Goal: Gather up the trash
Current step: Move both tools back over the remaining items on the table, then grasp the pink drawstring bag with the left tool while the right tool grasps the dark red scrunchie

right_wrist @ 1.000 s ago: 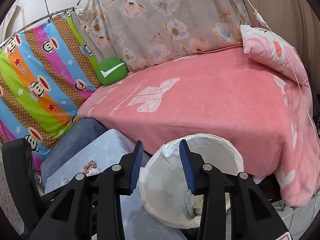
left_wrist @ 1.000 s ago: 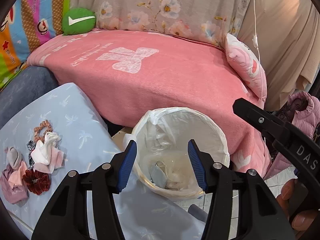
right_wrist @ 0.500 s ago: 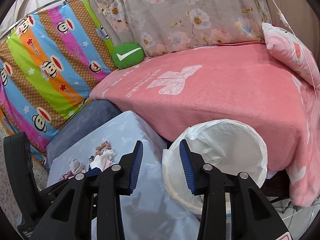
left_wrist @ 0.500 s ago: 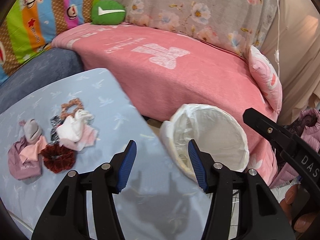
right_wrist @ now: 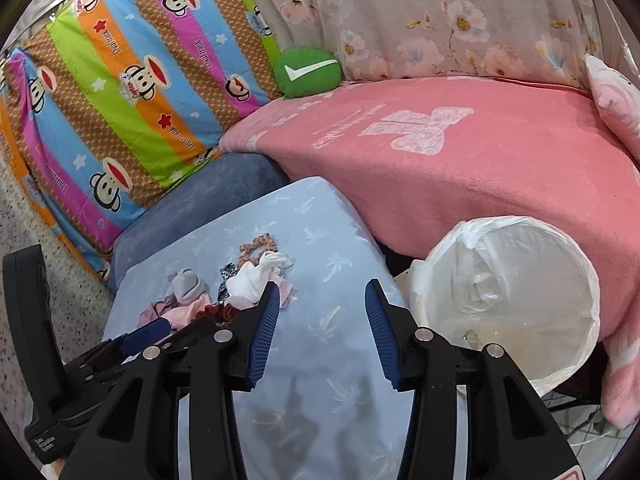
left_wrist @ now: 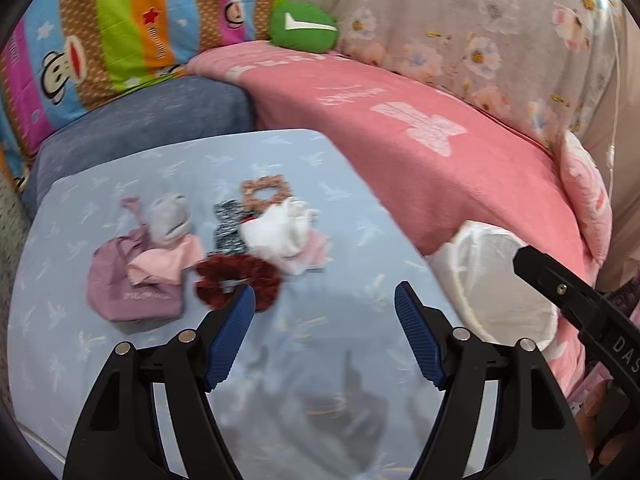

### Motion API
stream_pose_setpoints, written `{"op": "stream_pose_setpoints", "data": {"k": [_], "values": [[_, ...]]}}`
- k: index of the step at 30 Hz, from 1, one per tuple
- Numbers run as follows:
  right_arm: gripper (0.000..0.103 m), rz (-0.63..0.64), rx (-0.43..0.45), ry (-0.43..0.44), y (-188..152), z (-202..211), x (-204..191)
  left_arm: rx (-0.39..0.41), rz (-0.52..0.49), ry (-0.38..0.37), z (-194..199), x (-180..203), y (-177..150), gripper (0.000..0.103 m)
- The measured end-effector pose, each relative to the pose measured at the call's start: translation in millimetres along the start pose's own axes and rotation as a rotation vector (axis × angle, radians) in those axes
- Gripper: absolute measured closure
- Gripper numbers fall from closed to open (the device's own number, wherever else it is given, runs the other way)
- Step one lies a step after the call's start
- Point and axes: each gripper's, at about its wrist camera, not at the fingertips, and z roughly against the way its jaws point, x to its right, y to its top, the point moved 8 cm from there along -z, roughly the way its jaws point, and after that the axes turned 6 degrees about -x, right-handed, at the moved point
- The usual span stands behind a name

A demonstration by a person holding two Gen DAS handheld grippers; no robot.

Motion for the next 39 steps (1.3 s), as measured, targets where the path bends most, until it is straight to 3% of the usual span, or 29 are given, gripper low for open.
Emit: {"op": "stream_pose_setpoints", "data": {"k": [14, 19, 32, 35, 39], "values": [[0.05, 0.111, -0.12, 0.051, -30, -68, -82, -0.022, 0.191, 0.145, 0, -122, -17, 0.033], [0.047, 0.124, -0.163, 0.049, -37, -101, -100, -0.025, 0.248, 0.184, -5, -159, -18, 0.025], [0.047, 0.046, -0.277, 0.029, -49, -182, -107, -0.074, 0.372, 0.15, -40, -213, -19, 0.025], [0.047, 0.028, -0.296, 0.018, -54, -195, -105, -0.087, 0.397, 0.117, -47, -219, -22, 0.032], [0.051, 0.011, -0.303, 0.019, -61, -205, -105, -0.127, 0.426, 0.049, -58, -218, -29, 0.056]]}}
